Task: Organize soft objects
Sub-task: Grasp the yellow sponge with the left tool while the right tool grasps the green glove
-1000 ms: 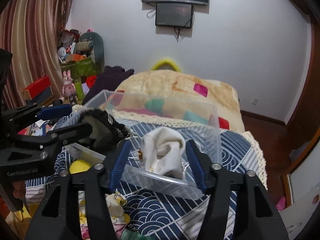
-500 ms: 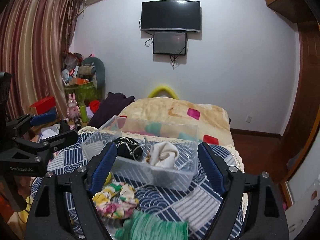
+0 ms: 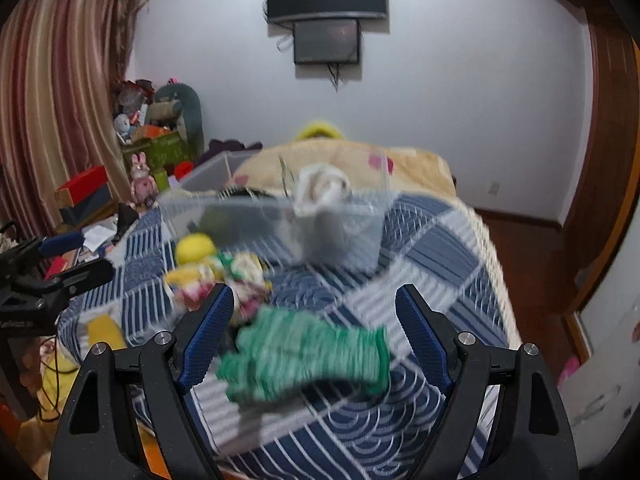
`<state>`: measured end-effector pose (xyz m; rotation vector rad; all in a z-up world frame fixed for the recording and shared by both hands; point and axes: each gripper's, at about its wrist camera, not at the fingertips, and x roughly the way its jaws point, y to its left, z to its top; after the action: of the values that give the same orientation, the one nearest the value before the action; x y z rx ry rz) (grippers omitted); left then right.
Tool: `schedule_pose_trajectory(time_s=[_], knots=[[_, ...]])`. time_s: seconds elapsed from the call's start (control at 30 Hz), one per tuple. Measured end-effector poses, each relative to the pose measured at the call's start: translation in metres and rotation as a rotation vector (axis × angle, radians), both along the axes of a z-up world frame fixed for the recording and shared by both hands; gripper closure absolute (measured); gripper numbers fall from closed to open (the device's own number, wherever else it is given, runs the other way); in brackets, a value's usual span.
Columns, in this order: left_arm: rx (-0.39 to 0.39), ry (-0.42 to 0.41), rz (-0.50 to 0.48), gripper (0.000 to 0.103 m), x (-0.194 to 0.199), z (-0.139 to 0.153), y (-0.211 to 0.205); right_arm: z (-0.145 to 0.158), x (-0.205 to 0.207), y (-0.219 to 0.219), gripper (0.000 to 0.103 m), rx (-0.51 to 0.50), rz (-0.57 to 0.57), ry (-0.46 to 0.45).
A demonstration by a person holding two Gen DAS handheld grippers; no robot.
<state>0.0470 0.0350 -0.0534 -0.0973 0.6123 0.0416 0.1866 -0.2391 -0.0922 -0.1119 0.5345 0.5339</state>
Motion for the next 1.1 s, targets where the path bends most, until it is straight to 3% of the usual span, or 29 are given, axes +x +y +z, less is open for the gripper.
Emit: schedule_pose_trajectory(time_s=[0.27, 0.43, 0.53, 0.6, 0.63, 0.77, 1.1], knots=[[-0.010, 0.072, -0.028, 0.000, -0.016, -0.037, -0.012, -0.036, 0.002, -0.002, 0.022, -0.025, -0.026, 0.089], [-0.042, 0.086, -0.002, 0.000, -0.020, -0.052, -0.005, -0.043, 0.001, -0.002, 0.023, -0.022, -0.027, 0.093], [-0.069, 0.074, -0.008, 0.010, -0.022, -0.053, -0.002, -0.042, -0.002, -0.002, 0.043, -0.019, -0.014, 0.088], [-0.076, 0.087, -0.037, 0.027, -0.022, -0.054, -0.001, -0.041, -0.004, -0.002, 0.064, -0.019, -0.003, 0.087], [-0.082, 0.097, -0.047, 0.031, -0.021, -0.056, -0.002, -0.041, -0.005, -0.003, 0.068, -0.015, 0.009, 0.091], [-0.077, 0.086, -0.055, 0.036, -0.023, -0.055, -0.004, -0.039, -0.010, 0.001, 0.087, -0.031, 0.023, 0.073], [-0.029, -0.011, -0.035, 0.037, -0.025, -0.023, -0.001, -0.012, -0.022, -0.006, 0.090, -0.001, 0.001, -0.002]])
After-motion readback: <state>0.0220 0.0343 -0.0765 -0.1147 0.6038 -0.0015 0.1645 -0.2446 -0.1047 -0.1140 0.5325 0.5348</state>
